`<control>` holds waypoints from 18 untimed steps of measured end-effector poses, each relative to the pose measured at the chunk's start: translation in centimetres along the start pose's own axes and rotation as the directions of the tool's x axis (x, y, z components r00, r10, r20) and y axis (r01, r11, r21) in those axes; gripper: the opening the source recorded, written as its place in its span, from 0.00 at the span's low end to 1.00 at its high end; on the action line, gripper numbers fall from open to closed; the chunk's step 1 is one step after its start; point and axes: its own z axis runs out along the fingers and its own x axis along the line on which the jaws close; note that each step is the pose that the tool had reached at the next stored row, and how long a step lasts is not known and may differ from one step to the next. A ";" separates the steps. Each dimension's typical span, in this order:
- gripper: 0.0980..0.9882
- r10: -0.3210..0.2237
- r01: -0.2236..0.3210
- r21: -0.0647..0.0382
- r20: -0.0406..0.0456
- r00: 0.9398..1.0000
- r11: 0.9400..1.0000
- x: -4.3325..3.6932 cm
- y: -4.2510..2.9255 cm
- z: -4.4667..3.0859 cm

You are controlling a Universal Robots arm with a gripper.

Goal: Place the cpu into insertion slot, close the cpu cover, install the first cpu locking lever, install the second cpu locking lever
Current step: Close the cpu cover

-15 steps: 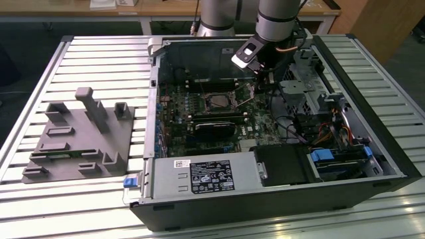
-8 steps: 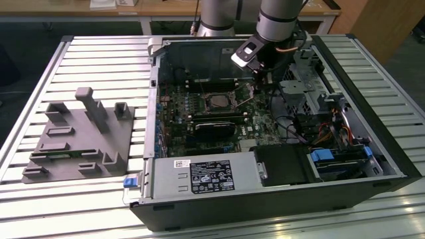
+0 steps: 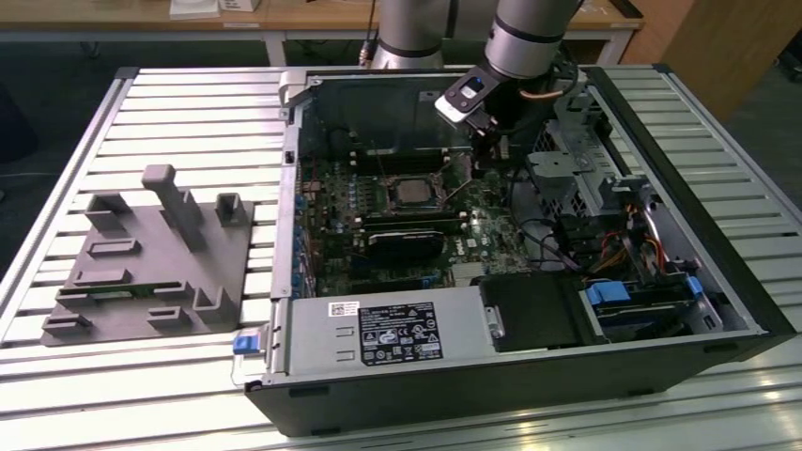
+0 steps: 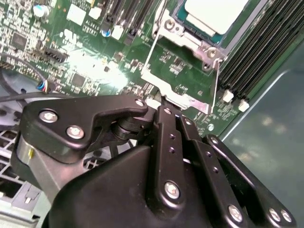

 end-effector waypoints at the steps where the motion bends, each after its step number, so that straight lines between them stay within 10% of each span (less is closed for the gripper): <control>1: 0.01 0.000 0.000 0.000 0.000 1.000 1.000 0.00 0.00 0.00; 11: 0.01 0.000 0.000 0.000 -0.002 1.000 1.000 0.00 -0.79 0.07; 18: 0.01 0.000 0.000 -0.006 -0.003 1.000 1.000 0.01 -4.02 0.32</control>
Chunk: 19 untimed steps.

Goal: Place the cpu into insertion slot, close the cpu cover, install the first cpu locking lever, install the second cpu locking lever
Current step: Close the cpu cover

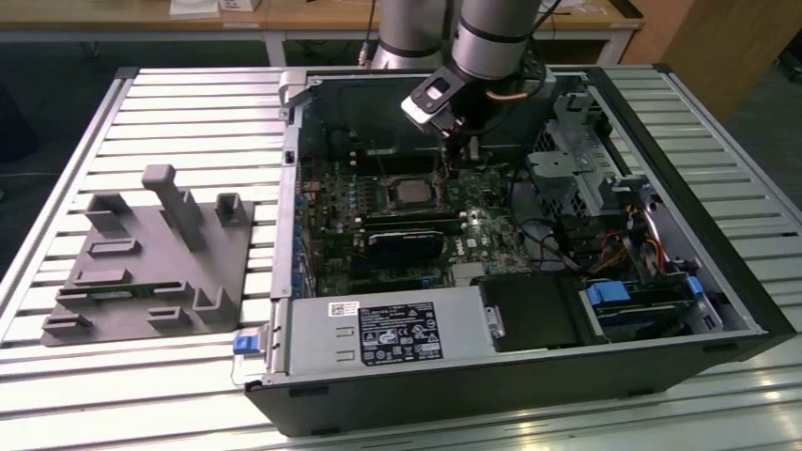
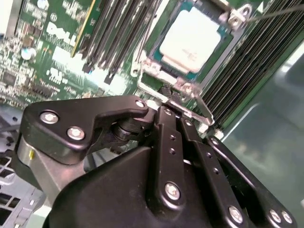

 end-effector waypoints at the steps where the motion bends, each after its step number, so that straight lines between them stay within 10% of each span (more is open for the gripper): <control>1: 0.01 0.000 0.000 -0.001 0.000 1.000 1.000 0.00 -0.44 0.03; 6: 0.01 0.000 0.000 -0.003 0.000 1.000 1.000 0.00 -1.24 0.09; 12: 0.01 0.000 0.000 -0.055 0.000 1.000 0.998 0.01 -2.89 0.49; 19: 0.01 0.000 0.000 -0.060 0.000 1.000 0.998 0.02 -5.09 1.20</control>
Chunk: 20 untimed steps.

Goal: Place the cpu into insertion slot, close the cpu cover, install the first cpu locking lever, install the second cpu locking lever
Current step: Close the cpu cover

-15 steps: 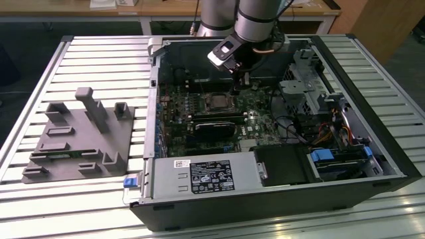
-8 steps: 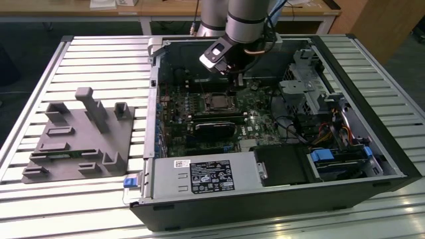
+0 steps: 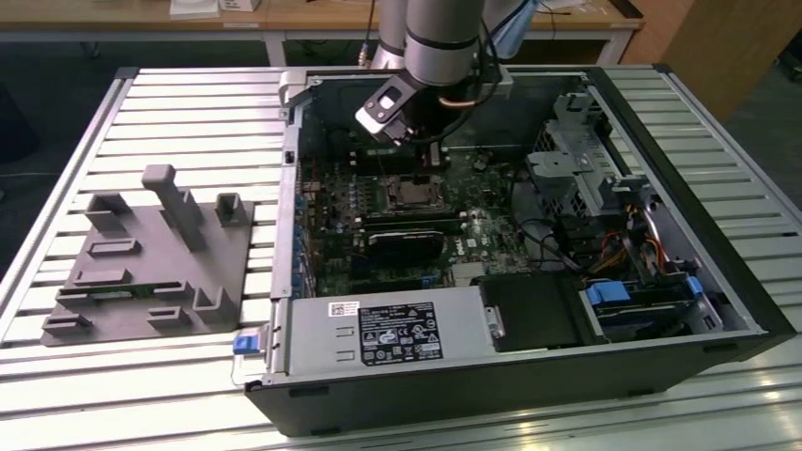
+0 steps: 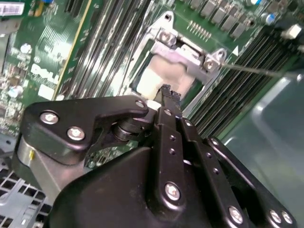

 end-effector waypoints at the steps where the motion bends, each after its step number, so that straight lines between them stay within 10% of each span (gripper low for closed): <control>1: 0.01 0.000 0.000 0.000 0.000 1.000 1.000 0.00 -0.17 0.15; 20: 0.01 -0.068 0.068 -0.001 0.001 0.998 0.998 0.00 -0.98 0.88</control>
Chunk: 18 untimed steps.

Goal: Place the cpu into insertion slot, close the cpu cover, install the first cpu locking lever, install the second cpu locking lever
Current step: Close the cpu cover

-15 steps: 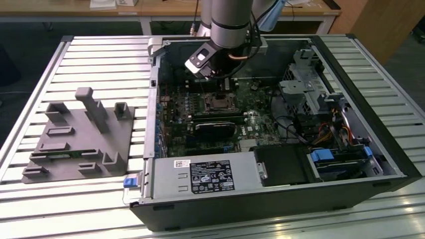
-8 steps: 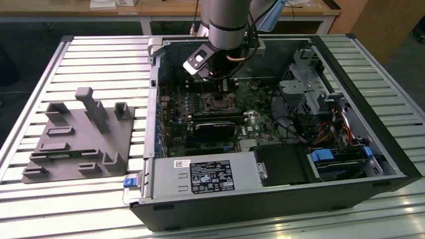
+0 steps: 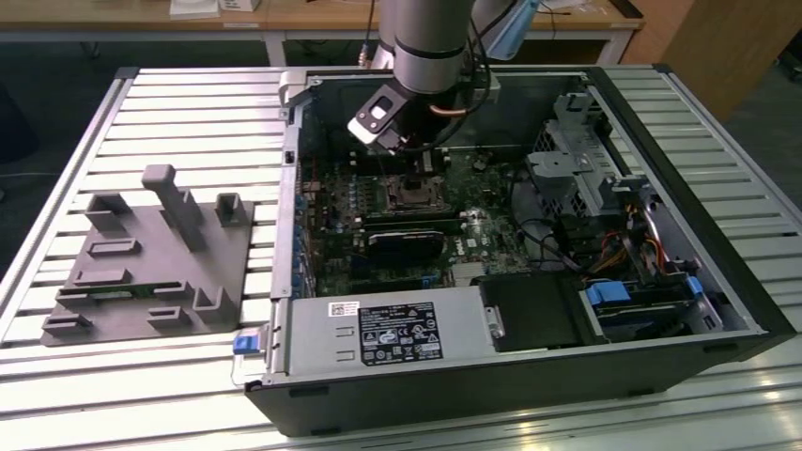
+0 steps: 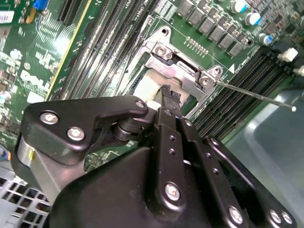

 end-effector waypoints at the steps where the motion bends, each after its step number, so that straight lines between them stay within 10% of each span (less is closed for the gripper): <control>1: 0.01 -0.018 0.018 0.000 0.000 1.000 1.000 0.00 0.00 0.00; 10: 0.01 -0.180 0.180 0.000 0.002 0.984 0.984 0.00 0.00 0.01; 18: 0.01 -0.321 0.321 0.000 0.004 0.947 0.947 0.00 0.00 0.01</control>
